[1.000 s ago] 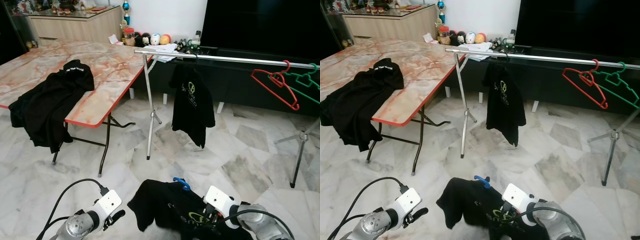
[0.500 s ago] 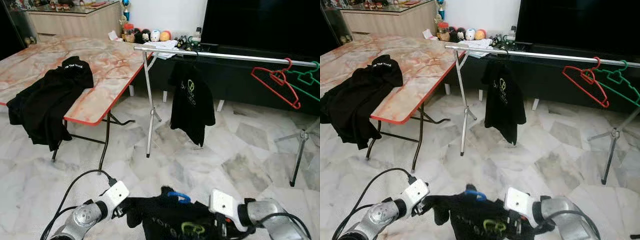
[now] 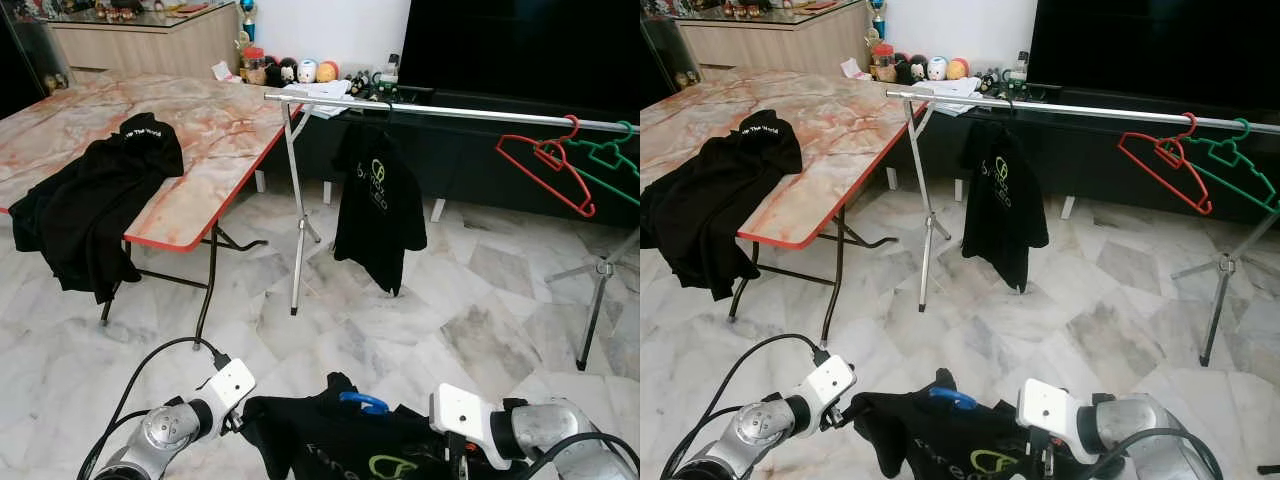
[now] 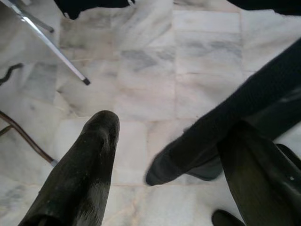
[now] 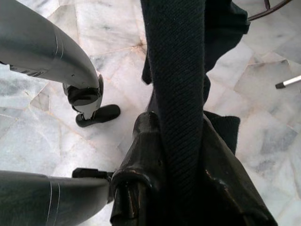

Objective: Hang hanger

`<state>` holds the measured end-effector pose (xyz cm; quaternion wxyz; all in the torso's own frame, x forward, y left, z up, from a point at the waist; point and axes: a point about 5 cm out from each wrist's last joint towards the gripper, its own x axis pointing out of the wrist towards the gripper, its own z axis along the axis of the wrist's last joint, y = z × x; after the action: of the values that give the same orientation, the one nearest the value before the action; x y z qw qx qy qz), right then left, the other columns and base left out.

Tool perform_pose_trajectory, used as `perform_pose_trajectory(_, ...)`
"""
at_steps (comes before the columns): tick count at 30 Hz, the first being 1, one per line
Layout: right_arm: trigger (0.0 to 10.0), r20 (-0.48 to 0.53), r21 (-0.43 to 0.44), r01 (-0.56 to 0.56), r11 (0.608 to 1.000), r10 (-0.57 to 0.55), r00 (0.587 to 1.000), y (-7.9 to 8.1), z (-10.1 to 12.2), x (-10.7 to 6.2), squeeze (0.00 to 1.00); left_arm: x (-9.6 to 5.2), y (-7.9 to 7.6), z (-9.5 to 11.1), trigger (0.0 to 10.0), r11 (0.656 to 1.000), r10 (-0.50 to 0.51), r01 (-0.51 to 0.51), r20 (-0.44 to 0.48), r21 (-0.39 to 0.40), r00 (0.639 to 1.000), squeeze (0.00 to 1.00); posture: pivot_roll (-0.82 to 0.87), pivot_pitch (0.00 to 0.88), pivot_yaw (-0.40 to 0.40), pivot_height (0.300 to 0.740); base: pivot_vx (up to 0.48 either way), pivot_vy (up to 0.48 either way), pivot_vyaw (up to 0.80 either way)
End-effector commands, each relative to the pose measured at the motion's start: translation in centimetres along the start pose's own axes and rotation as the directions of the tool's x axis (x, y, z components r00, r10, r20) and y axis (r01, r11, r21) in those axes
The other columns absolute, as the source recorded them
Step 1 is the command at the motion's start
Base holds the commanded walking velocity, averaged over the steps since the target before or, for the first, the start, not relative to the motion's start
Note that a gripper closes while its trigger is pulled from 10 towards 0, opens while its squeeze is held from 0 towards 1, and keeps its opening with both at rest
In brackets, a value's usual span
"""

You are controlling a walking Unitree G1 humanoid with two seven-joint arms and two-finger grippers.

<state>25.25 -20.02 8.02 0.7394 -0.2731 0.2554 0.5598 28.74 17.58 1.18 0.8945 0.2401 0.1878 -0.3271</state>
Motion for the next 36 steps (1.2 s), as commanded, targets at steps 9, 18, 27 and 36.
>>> perform_pose_trajectory(9, 10.0, 0.030, -0.026, 0.033, 0.999, -0.032, 0.999, -0.3, 1.3, -0.9, 0.00, -0.5, -0.7, -1.3, 10.0, 0.991, -0.122, 0.119, -0.060, -0.055, 0.991, 0.00, 0.04, 0.037, 0.022, 0.740, 0.000, 0.000, 0.00)
perform_pose_trajectory(18, 10.0, 0.046, -0.032, 0.066, 0.997, -0.064, 0.997, -0.7, 1.9, -1.4, 0.00, -0.6, -0.2, -1.5, 10.0, 0.991, -0.129, 0.124, -0.094, -0.058, 0.987, 0.00, 0.04, 0.059, 0.020, 0.740, 0.000, 0.000, 0.00)
perform_pose_trajectory(27, 10.0, 0.051, -0.027, 0.080, 0.996, -0.078, 0.996, -0.5, 2.1, -1.9, 0.00, -0.3, 0.1, -1.1, 0.0, 0.995, -0.057, 0.050, -0.079, -0.088, 0.995, 0.00, 0.03, 0.074, 0.023, 0.740, 0.000, 0.000, 0.00)
perform_pose_trajectory(36, 10.0, 0.063, -0.028, 0.086, 0.996, -0.084, 0.995, -0.6, 2.5, -2.1, 0.00, 0.2, 0.2, -0.6, 10.0, 0.995, -0.031, 0.024, -0.074, -0.096, 0.997, 0.00, 0.02, 0.080, 0.028, 0.740, 0.000, 0.000, 0.00)
